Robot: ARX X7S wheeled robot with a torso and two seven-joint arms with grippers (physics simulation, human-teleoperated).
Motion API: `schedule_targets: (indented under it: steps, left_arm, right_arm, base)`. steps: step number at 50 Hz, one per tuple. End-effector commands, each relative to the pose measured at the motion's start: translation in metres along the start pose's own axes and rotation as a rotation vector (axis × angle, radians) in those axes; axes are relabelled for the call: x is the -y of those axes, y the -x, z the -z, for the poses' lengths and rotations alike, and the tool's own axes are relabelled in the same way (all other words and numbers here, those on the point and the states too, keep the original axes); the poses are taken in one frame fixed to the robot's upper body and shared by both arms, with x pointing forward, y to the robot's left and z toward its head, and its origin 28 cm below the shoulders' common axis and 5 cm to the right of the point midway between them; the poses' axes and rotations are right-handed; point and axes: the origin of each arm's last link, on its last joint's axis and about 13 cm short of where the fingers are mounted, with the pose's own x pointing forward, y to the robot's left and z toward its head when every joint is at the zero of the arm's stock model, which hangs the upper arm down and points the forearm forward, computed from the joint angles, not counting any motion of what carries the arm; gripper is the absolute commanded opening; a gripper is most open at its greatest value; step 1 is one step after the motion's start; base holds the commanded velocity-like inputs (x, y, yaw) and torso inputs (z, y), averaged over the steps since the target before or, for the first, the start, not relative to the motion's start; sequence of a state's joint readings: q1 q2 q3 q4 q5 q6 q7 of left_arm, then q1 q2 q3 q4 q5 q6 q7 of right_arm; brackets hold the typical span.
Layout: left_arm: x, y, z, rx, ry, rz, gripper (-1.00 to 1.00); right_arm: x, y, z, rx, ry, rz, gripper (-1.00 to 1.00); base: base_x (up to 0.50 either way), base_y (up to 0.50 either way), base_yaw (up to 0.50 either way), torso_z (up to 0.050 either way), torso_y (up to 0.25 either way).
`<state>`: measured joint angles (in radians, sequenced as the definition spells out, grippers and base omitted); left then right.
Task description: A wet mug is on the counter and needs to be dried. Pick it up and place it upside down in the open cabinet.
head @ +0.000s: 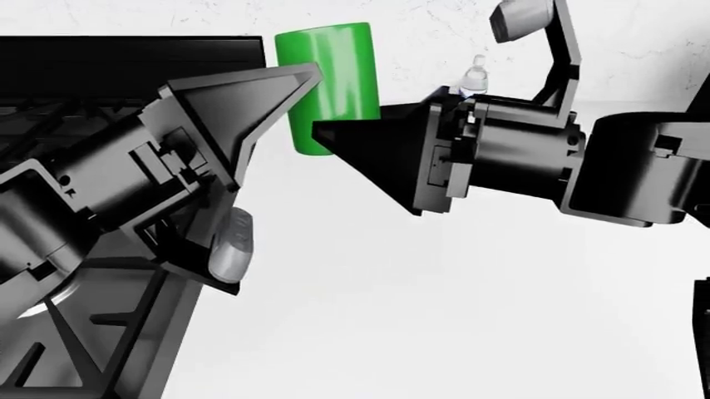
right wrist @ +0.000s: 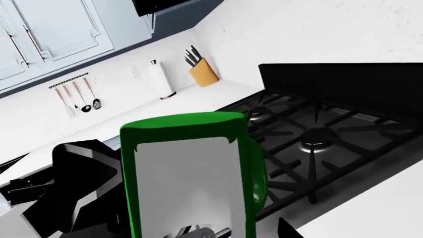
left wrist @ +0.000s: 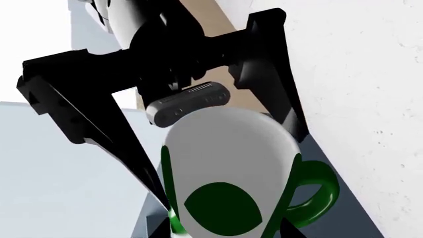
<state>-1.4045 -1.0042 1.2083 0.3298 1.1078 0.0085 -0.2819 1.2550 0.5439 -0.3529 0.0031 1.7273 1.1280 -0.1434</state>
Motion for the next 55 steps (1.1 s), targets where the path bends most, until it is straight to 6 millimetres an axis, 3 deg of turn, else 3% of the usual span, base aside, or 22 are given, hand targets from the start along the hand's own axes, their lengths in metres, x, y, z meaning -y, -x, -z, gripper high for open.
schedule_targets:
  steps: [1,6,7,30,31,55]
  left_arm:
    - [-0.002,0.000,0.002,-0.012,0.012,-0.007,-1.00]
    - [-0.002,0.000,0.003,-0.012,0.010,-0.008,-1.00]
    - [-0.002,0.000,0.003,-0.012,0.009,-0.008,-1.00]
    - [-0.004,-0.002,0.004,-0.009,-0.013,-0.025,-1.00]
    - [-0.004,-0.003,0.004,-0.009,-0.014,-0.025,1.00]
    - [0.001,0.005,0.002,-0.011,-0.011,0.011,1.00]
  right_arm:
    - [0.002,-0.003,0.000,0.004,0.000,0.001,1.00]
    - [0.002,-0.003,0.000,0.013,0.004,0.002,1.00]
    - [0.003,-0.003,-0.001,0.017,0.004,0.004,-1.00]
    - [0.004,0.002,0.001,0.061,0.020,0.025,-1.00]
    - [0.004,0.002,0.001,0.062,0.021,0.026,-1.00]
    - [0.002,0.014,-0.008,0.112,0.042,0.077,-1.00]
  base:
    - [0.00,0.00,0.00,0.000,0.000]
    - [0.00,0.00,0.00,0.000,0.000]
    - [0.00,0.00,0.00,0.000,0.000]
    - [0.00,0.00,0.00,0.000,0.000]
    - [0.00,0.00,0.00,0.000,0.000]
    - [0.00,0.00,0.00,0.000,0.000]
